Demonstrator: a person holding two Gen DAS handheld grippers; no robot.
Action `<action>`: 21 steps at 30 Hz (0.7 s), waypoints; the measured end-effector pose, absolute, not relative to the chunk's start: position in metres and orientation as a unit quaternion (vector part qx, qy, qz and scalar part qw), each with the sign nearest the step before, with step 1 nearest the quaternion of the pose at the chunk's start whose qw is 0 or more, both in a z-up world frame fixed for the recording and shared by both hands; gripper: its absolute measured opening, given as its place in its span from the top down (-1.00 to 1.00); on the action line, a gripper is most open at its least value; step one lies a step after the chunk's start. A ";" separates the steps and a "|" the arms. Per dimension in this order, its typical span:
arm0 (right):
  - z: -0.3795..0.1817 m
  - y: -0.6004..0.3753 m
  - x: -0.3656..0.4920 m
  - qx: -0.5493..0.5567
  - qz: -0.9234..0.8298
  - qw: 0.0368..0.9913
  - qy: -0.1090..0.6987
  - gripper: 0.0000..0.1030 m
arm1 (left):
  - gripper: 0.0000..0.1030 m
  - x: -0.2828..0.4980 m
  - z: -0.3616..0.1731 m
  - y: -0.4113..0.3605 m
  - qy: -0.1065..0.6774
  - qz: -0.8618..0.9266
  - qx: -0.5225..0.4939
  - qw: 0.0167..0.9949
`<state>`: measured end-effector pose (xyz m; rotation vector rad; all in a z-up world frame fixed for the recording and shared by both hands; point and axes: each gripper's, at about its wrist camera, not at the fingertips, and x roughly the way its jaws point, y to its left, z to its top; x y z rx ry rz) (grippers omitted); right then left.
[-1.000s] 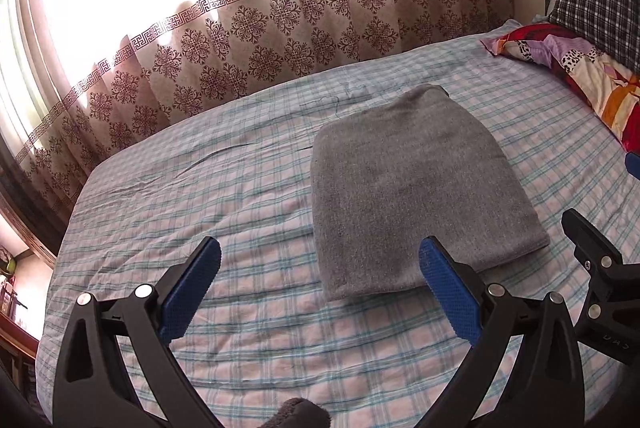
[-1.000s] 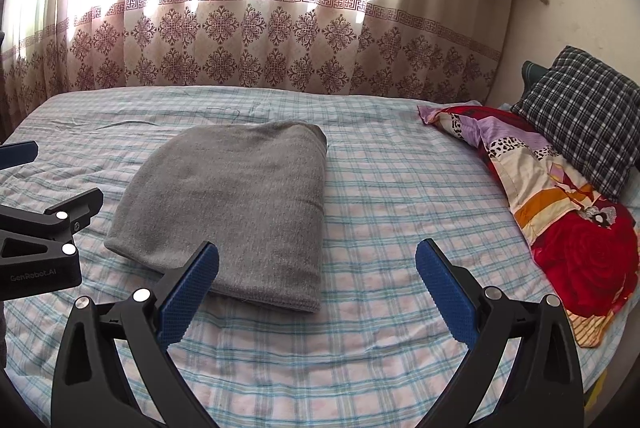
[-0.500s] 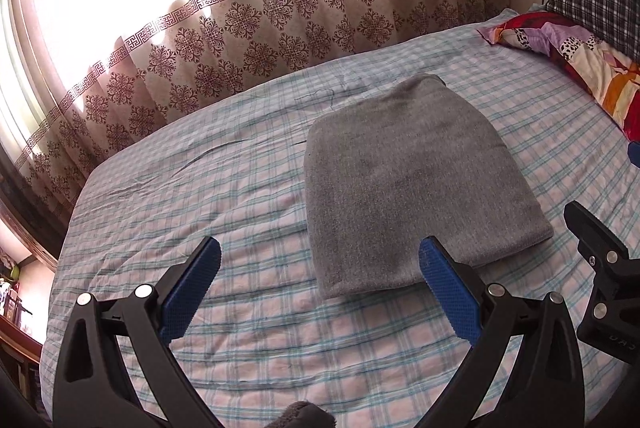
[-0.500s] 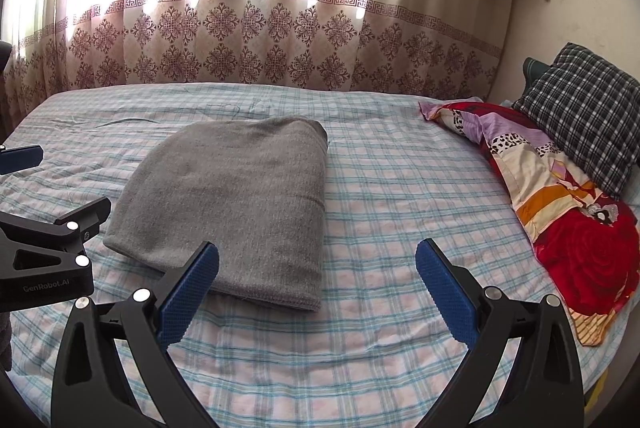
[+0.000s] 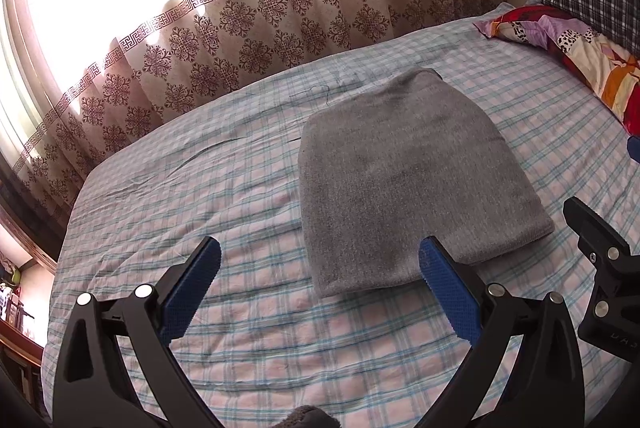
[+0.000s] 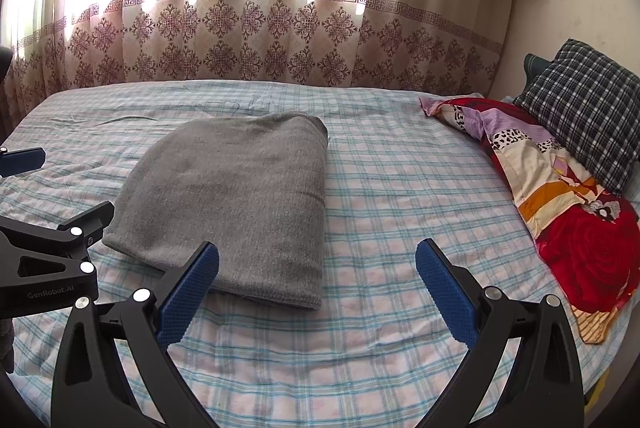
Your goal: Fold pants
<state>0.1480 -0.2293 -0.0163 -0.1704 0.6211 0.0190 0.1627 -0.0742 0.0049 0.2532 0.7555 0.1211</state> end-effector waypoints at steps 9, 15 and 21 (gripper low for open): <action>-0.019 -0.232 0.151 -0.083 0.008 0.947 0.311 -0.90 | -0.96 0.164 0.004 -0.074 0.369 0.055 0.123 0.919; -0.021 -0.233 0.152 -0.082 0.008 0.946 0.314 -0.90 | -0.96 0.165 0.003 -0.074 0.365 0.051 0.126 0.921; -0.022 -0.233 0.153 -0.081 0.008 0.946 0.315 -0.90 | -0.96 0.164 0.003 -0.076 0.362 0.046 0.131 0.922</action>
